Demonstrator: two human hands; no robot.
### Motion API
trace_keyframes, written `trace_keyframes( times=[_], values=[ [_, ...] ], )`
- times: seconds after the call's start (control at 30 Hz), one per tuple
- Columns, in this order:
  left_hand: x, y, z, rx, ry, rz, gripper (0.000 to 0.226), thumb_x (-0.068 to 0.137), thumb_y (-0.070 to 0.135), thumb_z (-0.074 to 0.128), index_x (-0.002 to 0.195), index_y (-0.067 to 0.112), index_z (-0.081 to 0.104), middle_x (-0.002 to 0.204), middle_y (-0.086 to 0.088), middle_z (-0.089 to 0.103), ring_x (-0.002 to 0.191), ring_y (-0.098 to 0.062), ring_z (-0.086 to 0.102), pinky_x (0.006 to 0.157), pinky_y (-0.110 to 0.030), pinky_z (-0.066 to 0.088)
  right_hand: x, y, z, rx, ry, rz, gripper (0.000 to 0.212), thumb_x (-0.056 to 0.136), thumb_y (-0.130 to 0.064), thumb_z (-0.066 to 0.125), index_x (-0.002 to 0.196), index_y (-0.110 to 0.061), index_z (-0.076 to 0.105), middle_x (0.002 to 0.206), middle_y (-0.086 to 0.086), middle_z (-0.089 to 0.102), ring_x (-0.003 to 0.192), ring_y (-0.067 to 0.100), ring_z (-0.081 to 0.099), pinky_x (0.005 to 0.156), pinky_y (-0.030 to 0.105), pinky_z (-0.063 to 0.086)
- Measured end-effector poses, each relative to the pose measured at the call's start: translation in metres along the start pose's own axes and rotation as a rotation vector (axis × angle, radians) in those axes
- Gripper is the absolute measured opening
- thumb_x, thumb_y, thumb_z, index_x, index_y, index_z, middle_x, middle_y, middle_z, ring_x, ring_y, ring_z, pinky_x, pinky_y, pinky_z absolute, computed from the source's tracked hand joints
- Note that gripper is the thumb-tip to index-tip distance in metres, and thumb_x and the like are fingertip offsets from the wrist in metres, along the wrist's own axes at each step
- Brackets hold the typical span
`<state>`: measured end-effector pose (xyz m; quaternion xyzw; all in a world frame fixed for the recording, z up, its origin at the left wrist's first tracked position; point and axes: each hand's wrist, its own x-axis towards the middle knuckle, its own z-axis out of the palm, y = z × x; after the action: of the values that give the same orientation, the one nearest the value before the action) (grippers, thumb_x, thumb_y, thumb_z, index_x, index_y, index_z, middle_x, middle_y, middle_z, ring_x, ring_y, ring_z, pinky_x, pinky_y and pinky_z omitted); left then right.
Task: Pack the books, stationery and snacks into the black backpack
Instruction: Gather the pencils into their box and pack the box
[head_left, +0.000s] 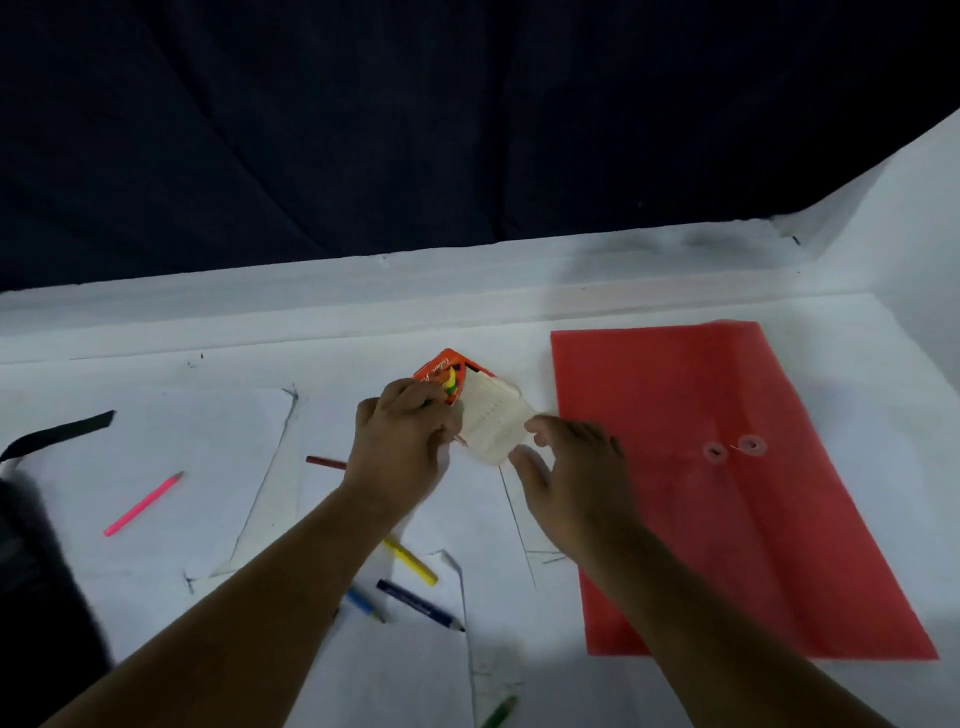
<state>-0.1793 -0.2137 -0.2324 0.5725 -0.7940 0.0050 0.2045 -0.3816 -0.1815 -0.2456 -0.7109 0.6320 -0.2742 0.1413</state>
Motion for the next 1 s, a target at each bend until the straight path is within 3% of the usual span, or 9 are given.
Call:
trace_keyframes(
  times=[0.07, 0.17, 0.27, 0.37, 0.53, 0.63, 0.77, 0.9, 1.0],
  values=[
    [-0.002, 0.001, -0.005, -0.049, 0.129, 0.073, 0.01, 0.074, 0.005, 0.068, 0.076, 0.015, 0.07, 0.109, -0.005, 0.069, 0.111, -0.028, 0.059, 0.078, -0.033, 0.039, 0.001, -0.009, -0.002, 0.154, 0.011, 0.075, 0.036, 0.087, -0.044, 0.069, 0.116, -0.023, 0.061, 0.104, -0.006, 0.071, 0.095, 0.02, 0.064, 0.08, 0.039, 0.053],
    [-0.011, 0.006, -0.017, -0.164, 0.196, 0.156, 0.008, 0.083, 0.012, 0.059, 0.081, 0.015, 0.067, 0.118, -0.008, 0.066, 0.119, -0.035, 0.056, 0.082, -0.045, 0.049, 0.0, -0.035, -0.01, 0.65, -0.082, 0.324, 0.048, 0.083, -0.046, 0.074, 0.123, -0.029, 0.052, 0.108, -0.008, 0.068, 0.09, 0.011, 0.068, 0.072, 0.03, 0.058],
    [-0.036, 0.015, -0.033, -0.252, 0.178, 0.17, 0.015, 0.083, 0.009, 0.069, 0.088, 0.023, 0.067, 0.126, -0.008, 0.062, 0.131, -0.037, 0.049, 0.094, -0.053, 0.044, -0.01, -0.059, -0.015, 1.121, -0.129, 0.546, 0.039, 0.089, -0.016, 0.071, 0.123, -0.021, 0.052, 0.112, 0.007, 0.07, 0.085, 0.021, 0.074, 0.065, 0.032, 0.06],
    [-0.067, 0.016, -0.052, -0.315, 0.156, 0.16, 0.018, 0.081, 0.02, 0.078, 0.098, 0.023, 0.073, 0.133, -0.009, 0.057, 0.133, -0.037, 0.046, 0.103, -0.055, 0.039, -0.032, -0.078, -0.022, 1.284, -0.124, 0.57, 0.036, 0.089, 0.005, 0.054, 0.12, -0.012, 0.056, 0.111, 0.014, 0.068, 0.086, 0.029, 0.074, 0.067, 0.039, 0.061],
    [-0.14, 0.0, -0.087, -0.283, -0.018, -0.031, 0.088, 0.069, 0.065, 0.075, 0.144, 0.03, 0.043, 0.151, 0.008, 0.04, 0.144, -0.02, 0.035, 0.105, -0.051, 0.037, -0.083, -0.106, -0.026, 1.21, -0.191, 0.527, 0.039, 0.089, 0.009, 0.053, 0.122, -0.012, 0.056, 0.113, 0.015, 0.066, 0.092, 0.028, 0.073, 0.071, 0.039, 0.062],
    [-0.186, -0.012, -0.105, -0.327, -0.042, -0.095, 0.082, 0.069, 0.069, 0.076, 0.139, 0.041, 0.043, 0.136, 0.025, 0.046, 0.126, -0.003, 0.048, 0.102, -0.044, 0.038, -0.116, -0.123, -0.024, 1.153, -0.255, 0.518, 0.035, 0.092, 0.005, 0.055, 0.121, -0.014, 0.057, 0.111, 0.012, 0.069, 0.089, 0.024, 0.074, 0.068, 0.035, 0.061],
    [-0.241, -0.022, -0.113, -0.407, -0.05, -0.095, 0.082, 0.066, 0.075, 0.074, 0.137, 0.044, 0.046, 0.136, 0.022, 0.046, 0.127, -0.007, 0.046, 0.104, -0.044, 0.038, -0.158, -0.145, -0.015, 1.012, -0.332, 0.514, 0.035, 0.092, 0.002, 0.057, 0.12, -0.02, 0.059, 0.106, 0.007, 0.073, 0.083, 0.021, 0.075, 0.065, 0.033, 0.06],
    [-0.285, -0.024, -0.11, -0.464, -0.029, -0.071, 0.075, 0.072, 0.063, 0.074, 0.138, 0.046, 0.043, 0.141, 0.022, 0.041, 0.129, -0.007, 0.043, 0.1, -0.048, 0.045, -0.193, -0.156, -0.008, 0.852, -0.303, 0.443, 0.042, 0.087, 0.002, 0.061, 0.119, -0.026, 0.06, 0.096, -0.001, 0.075, 0.069, 0.018, 0.07, 0.059, 0.032, 0.058],
    [-0.308, -0.021, -0.106, -0.449, -0.001, -0.049, 0.071, 0.071, 0.057, 0.073, 0.135, 0.045, 0.045, 0.141, 0.023, 0.038, 0.128, -0.006, 0.041, 0.101, -0.047, 0.042, -0.215, -0.151, -0.004, 0.644, -0.28, 0.362, 0.043, 0.083, -0.007, 0.07, 0.117, -0.031, 0.059, 0.093, -0.005, 0.075, 0.067, 0.006, 0.068, 0.06, 0.022, 0.053]
  ],
)
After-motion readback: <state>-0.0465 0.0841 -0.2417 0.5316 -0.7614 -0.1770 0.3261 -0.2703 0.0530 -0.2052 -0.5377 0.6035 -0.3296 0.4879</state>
